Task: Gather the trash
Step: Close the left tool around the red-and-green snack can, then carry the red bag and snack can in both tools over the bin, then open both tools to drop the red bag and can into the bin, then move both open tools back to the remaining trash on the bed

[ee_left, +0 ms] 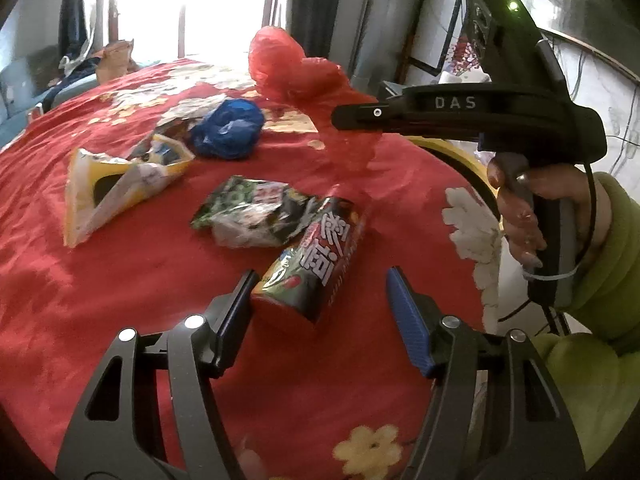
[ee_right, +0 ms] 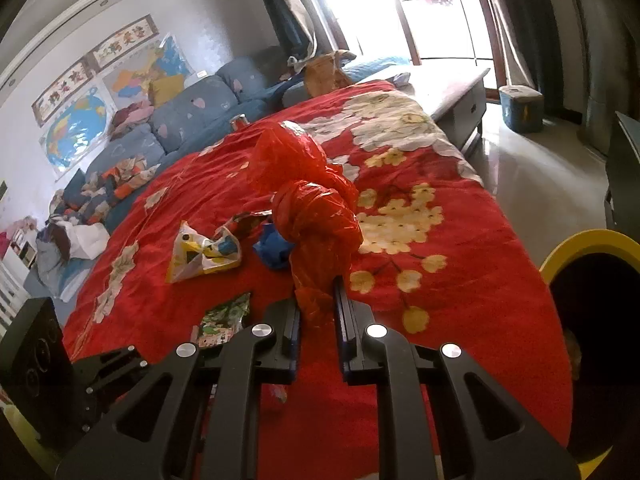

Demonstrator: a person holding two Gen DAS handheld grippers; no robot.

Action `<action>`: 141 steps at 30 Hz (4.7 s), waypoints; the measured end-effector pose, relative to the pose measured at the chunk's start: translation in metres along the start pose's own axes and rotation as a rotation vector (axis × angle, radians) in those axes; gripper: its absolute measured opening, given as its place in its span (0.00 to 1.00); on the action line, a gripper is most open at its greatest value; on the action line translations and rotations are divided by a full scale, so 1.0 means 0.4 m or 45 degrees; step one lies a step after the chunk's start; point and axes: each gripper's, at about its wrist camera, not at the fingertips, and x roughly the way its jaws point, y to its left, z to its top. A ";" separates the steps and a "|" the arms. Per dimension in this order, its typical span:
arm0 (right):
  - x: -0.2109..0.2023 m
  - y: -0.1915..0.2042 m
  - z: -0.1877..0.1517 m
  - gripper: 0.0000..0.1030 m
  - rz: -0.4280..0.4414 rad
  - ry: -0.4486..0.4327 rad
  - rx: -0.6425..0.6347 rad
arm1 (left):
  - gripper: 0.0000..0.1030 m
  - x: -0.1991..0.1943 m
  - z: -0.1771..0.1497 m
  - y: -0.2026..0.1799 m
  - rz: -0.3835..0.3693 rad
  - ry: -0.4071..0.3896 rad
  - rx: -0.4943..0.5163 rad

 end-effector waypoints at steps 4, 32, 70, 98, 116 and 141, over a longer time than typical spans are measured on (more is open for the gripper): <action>-0.018 -0.015 -0.001 0.13 -0.011 -0.013 0.009 | 0.56 0.009 0.011 0.003 -0.025 -0.012 -0.039; -0.145 -0.117 0.019 0.10 -0.064 -0.151 0.092 | 0.27 0.052 0.111 -0.126 -0.015 -0.010 0.019; -0.336 -0.438 -0.055 0.10 -0.348 -0.299 0.385 | 0.27 0.130 0.304 -0.350 -0.146 -0.109 0.116; -0.338 -0.558 -0.113 0.12 -0.360 -0.209 0.512 | 0.27 0.322 0.323 -0.425 -0.184 0.016 0.151; -0.353 -0.533 -0.102 0.67 -0.442 -0.272 0.490 | 0.89 0.251 0.329 -0.364 -0.166 -0.117 0.021; -0.350 -0.385 -0.041 0.70 -0.392 -0.320 0.323 | 0.89 0.106 0.305 -0.263 -0.066 -0.288 -0.089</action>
